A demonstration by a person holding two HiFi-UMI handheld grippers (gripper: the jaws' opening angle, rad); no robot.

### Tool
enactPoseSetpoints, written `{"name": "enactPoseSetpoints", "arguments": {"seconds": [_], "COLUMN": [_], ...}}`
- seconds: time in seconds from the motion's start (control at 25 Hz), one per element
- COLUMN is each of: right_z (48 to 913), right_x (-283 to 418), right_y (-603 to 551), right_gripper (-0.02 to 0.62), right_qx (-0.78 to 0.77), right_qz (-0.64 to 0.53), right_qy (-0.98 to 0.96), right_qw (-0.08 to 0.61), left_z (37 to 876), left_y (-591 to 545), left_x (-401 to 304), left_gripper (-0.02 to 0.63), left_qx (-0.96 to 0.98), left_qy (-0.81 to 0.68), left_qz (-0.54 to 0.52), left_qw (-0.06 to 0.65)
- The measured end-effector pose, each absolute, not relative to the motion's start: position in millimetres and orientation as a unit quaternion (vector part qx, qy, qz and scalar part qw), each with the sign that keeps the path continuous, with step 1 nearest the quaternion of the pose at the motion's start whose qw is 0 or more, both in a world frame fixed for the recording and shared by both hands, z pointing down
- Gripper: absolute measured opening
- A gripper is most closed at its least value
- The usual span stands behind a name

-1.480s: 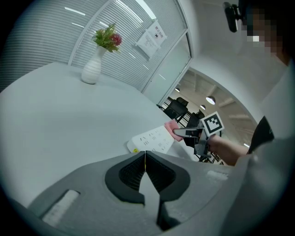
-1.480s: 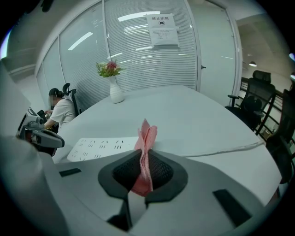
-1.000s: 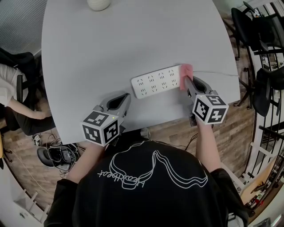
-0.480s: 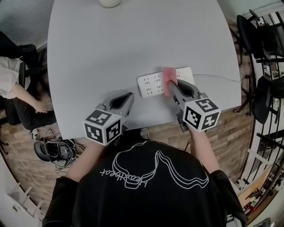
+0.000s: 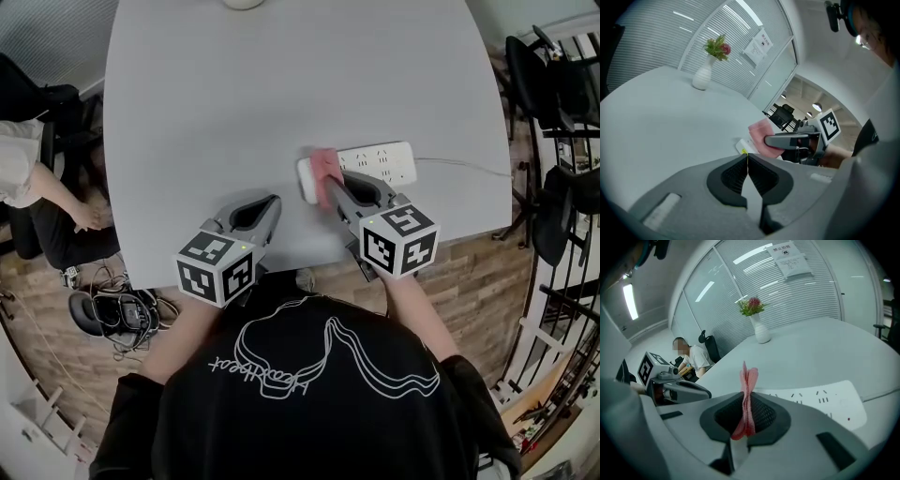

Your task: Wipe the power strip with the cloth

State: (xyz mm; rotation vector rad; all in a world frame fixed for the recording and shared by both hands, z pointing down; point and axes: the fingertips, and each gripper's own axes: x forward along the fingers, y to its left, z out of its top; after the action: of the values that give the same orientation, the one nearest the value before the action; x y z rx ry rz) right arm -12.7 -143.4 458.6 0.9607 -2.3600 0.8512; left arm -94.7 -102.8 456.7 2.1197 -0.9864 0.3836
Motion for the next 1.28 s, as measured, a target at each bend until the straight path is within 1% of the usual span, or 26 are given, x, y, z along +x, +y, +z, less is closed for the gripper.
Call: {"name": "enactPoseSetpoints", "arguments": {"seconds": [0.24, 0.72, 1.28], "right_z": [470, 480, 483], "right_x": [-29, -29, -1], "right_y": [-140, -143, -148], "right_gripper": [0.041, 0.041, 0.043], "right_qx": [0.333, 0.339, 0.37], "right_qz": [0.316, 0.295, 0.297], "right_qy": [-0.857, -0.853, -0.843], "right_qw": [0.236, 0.264, 0.255], "left_z": [461, 463, 464], "left_y": [-107, -113, -113], "left_x": [-103, -105, -91], "left_gripper": [0.015, 0.015, 0.015], "left_qx": [0.824, 0.823, 0.83], "left_qy": [-0.391, -0.39, -0.374], "left_qz": [0.15, 0.152, 0.156], "left_qw": [0.381, 0.384, 0.382]}}
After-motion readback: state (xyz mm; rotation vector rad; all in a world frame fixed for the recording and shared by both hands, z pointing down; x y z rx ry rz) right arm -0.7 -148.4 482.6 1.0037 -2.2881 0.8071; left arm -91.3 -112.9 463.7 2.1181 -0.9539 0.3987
